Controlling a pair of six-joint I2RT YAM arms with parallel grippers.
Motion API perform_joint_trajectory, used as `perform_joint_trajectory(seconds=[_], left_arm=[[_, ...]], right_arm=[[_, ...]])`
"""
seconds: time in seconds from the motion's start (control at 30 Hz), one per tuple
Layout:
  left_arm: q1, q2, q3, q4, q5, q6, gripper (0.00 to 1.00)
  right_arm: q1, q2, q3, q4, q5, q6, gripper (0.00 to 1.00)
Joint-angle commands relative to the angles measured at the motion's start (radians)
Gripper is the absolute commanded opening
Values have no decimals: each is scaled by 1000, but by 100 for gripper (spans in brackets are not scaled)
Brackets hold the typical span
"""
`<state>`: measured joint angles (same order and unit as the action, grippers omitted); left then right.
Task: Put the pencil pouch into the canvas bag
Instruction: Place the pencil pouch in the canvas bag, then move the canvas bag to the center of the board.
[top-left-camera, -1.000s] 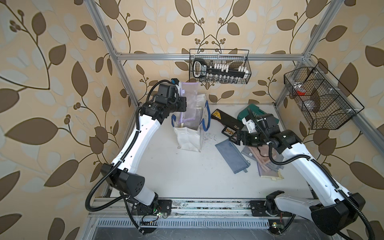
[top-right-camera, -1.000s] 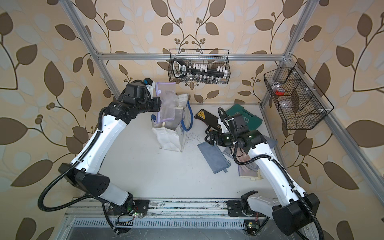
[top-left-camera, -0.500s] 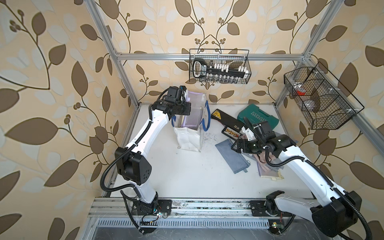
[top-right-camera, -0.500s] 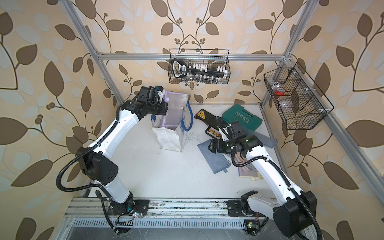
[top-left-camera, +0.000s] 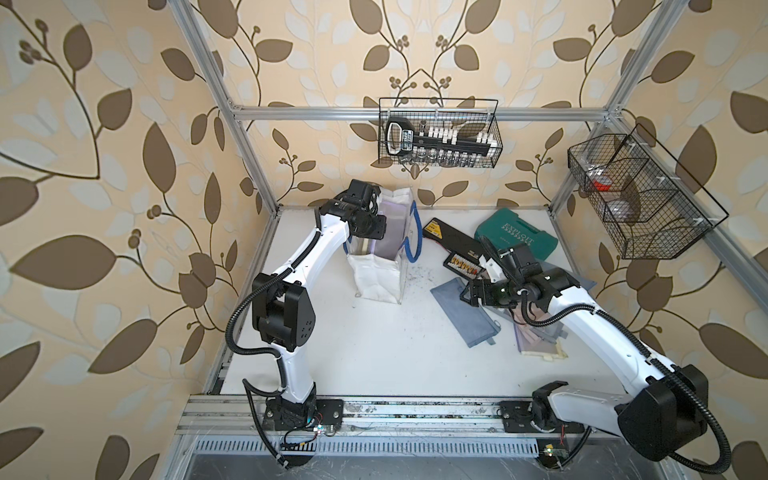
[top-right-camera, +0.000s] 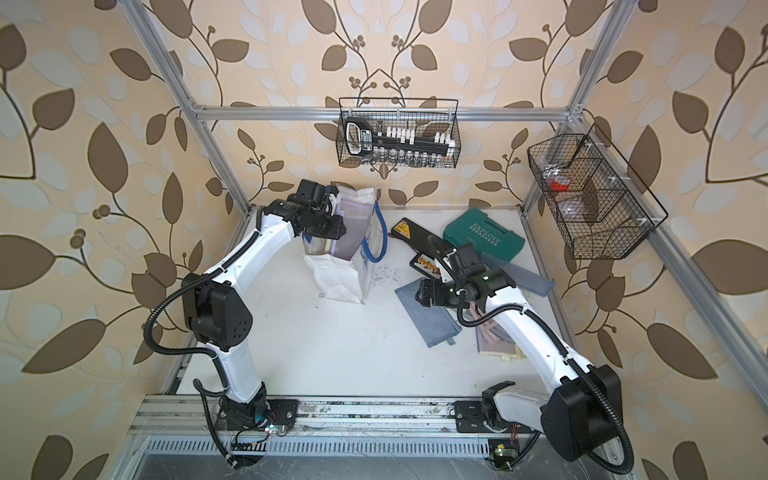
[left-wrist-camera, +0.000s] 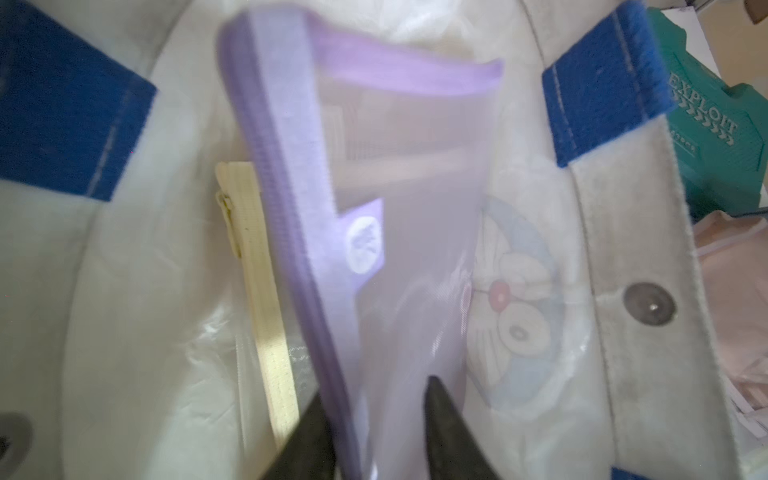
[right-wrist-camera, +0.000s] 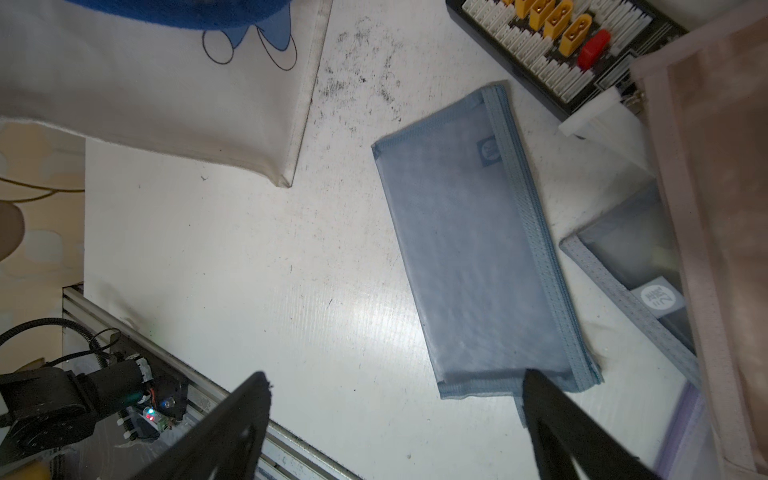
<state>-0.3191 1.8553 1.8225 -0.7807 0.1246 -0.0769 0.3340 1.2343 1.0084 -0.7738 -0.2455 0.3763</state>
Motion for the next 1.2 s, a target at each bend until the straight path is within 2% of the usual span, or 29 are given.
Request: perform_joint_trajectory(seconds=[0.0, 0.2, 0.3, 0.4, 0.57, 0.7, 0.8, 0.93, 1.17], left_arm=[[5, -95, 66, -31, -61, 17, 74], [-35, -273, 24, -68, -145, 22, 94], [-103, -367, -34, -103, -175, 13, 96], [-226, -471, -105, -141, -185, -47, 96], [-473, -587, -314, -105, -125, -246, 97], [-573, -634, -499, 22, -26, -408, 97], [-614, -602, -571, 73, 22, -467, 97], [-615, -503, -632, 138, 98, -532, 96], [-615, -297, -631, 245, 150, -593, 94]], right_arm=[[-10, 20, -24, 6, 23, -16, 92], [-32, 68, -34, 22, 26, -41, 91], [-54, 104, -44, 41, 23, -55, 90], [-86, 150, -55, 67, 11, -67, 89], [-129, 248, -54, 118, -22, -84, 86], [-131, 313, -52, 155, -39, -88, 84], [-132, 352, -55, 178, -39, -91, 83], [-137, 393, -56, 200, -23, -95, 82], [-152, 439, -87, 258, -64, -83, 79]])
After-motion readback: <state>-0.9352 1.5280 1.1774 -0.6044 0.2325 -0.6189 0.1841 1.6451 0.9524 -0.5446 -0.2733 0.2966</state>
